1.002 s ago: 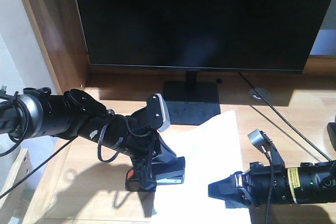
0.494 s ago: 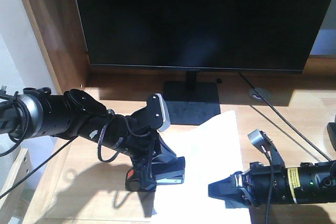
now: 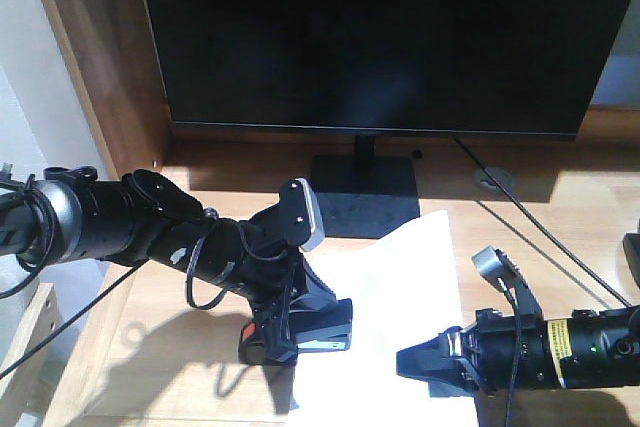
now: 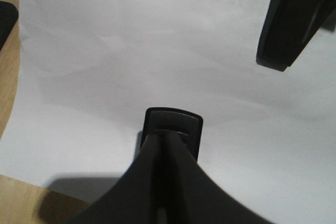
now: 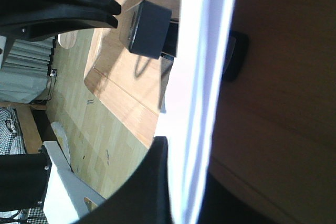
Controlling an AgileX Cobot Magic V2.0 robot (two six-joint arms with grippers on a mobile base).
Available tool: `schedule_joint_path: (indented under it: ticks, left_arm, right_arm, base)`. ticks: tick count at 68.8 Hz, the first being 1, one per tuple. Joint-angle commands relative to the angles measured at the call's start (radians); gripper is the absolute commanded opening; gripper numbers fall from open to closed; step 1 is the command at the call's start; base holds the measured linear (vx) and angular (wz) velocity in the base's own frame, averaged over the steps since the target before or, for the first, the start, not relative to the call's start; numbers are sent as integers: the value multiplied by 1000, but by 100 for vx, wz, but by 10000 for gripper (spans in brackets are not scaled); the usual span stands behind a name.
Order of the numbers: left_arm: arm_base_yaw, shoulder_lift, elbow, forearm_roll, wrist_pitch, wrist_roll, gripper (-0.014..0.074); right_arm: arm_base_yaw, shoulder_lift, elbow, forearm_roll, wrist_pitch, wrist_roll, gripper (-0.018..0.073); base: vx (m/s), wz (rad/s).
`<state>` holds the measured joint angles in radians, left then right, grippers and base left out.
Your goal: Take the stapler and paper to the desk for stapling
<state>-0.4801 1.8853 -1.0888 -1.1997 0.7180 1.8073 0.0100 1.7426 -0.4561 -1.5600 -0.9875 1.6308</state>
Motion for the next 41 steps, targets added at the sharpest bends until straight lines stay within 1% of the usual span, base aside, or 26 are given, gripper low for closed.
schedule_joint_path:
  ticks: [1,33,41]
  left_arm:
    - [-6,-44,-23,-51,30,1,-6]
    - [-7,-43,-23,-51,15,1,-6]
    - [-9,-30,-23,-62,16,1,-6]
  right_arm:
    - [0,-26,-15,27,-50,-9,-2]
    - [0,-26,-15,27,-51,-10,-2]
    - [0,-26,-15,27,-51,-10,-2]
  base:
    - [0,0]
    - [0,0]
    - [0,0]
